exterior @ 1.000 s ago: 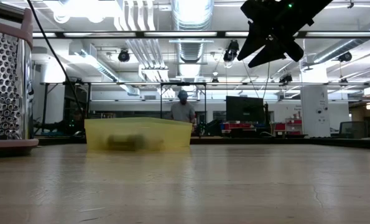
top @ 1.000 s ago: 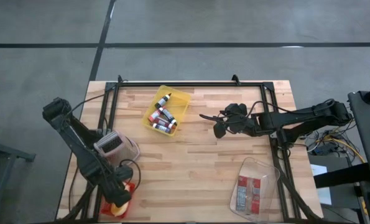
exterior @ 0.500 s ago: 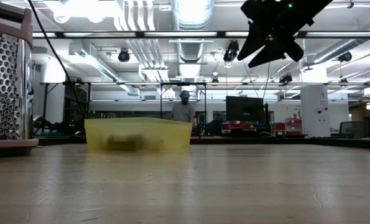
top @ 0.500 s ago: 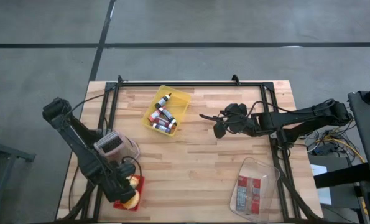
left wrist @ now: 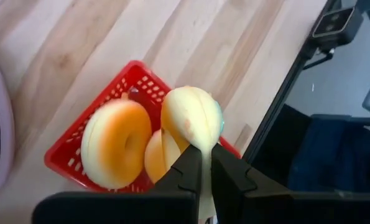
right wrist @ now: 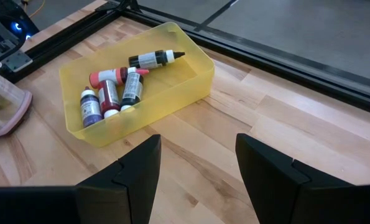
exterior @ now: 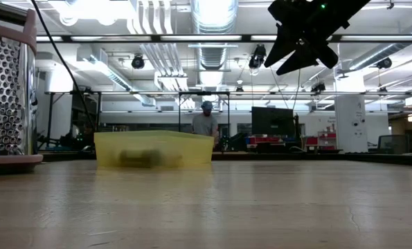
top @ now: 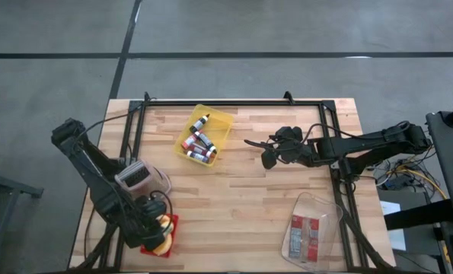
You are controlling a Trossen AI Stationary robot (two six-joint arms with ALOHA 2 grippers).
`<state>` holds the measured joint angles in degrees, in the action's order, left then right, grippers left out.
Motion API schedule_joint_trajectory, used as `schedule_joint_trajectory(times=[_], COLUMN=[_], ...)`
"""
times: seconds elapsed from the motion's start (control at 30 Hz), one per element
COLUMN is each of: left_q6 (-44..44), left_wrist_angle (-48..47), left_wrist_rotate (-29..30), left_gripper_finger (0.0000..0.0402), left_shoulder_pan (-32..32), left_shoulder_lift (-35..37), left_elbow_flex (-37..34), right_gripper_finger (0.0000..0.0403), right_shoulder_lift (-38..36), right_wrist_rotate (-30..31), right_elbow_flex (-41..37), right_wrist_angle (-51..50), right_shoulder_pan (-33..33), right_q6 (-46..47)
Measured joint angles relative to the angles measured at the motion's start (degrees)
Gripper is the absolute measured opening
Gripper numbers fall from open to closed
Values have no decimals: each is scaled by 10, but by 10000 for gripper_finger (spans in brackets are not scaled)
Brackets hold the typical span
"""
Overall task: Pick & Place Food Item
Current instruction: Put the blue donut into the red bin
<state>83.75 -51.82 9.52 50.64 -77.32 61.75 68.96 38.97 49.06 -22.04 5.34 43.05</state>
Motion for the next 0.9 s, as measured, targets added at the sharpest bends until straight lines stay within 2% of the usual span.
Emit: schedule_joint_trajectory(times=[0.2, 0.33, 0.47, 0.9], left_q6=[27, 52, 54, 61], left_wrist_angle=[-2, -9, -15, -5], left_wrist_rotate=[8, -21, -26, -29], left_gripper_finger=[26, 26, 28, 71], left_shoulder_pan=[0, 0, 1, 1], left_shoulder_lift=[0, 0, 0, 0], left_elbow_flex=[-10, -11, -12, -32], right_gripper_finger=[203, 203, 203, 203], right_shoulder_lift=[0, 0, 0, 0], right_wrist_rotate=[0, 0, 0, 0], right_elbow_flex=[0, 0, 0, 0], right_wrist_angle=[0, 0, 0, 0], right_shoulder_pan=[0, 0, 0, 0], right_q6=[0, 0, 0, 0])
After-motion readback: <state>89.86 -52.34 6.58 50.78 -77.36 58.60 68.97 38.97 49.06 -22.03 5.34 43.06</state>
